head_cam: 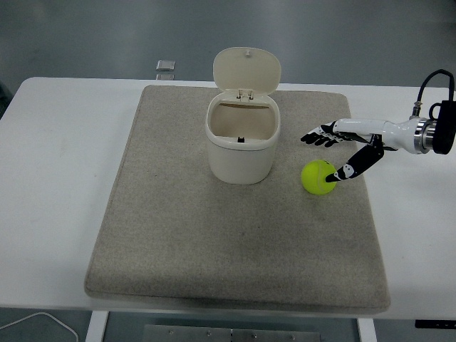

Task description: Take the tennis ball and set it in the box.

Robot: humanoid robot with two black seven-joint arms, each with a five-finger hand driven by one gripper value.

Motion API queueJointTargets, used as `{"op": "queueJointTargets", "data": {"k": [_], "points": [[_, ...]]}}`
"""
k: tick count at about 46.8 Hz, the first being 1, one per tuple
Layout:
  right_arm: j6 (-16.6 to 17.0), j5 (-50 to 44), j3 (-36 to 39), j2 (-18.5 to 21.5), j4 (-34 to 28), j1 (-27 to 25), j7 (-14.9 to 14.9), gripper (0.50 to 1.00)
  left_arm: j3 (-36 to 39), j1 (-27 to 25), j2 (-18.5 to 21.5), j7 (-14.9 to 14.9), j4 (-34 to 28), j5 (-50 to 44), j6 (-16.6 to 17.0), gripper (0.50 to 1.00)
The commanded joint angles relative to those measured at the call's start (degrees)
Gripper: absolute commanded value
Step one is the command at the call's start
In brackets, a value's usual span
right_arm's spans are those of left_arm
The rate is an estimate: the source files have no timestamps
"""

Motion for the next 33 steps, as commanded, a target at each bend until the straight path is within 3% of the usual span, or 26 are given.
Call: {"op": "queueJointTargets", "data": {"k": [1, 33], "points": [[-0.7, -1.19, 0.13, 0.29, 0.03, -1.2, 0.0, 0.913, 0.0, -0.06, 0.0, 0.0, 0.03, 0.0, -0.06, 0.996], [-5.98, -4.97, 0.13, 2.22, -0.32, -4.54, 0.97, 0.903, 0.0, 0.03, 0.0, 0.0, -0.05, 0.0, -0.06, 0.996]]}}
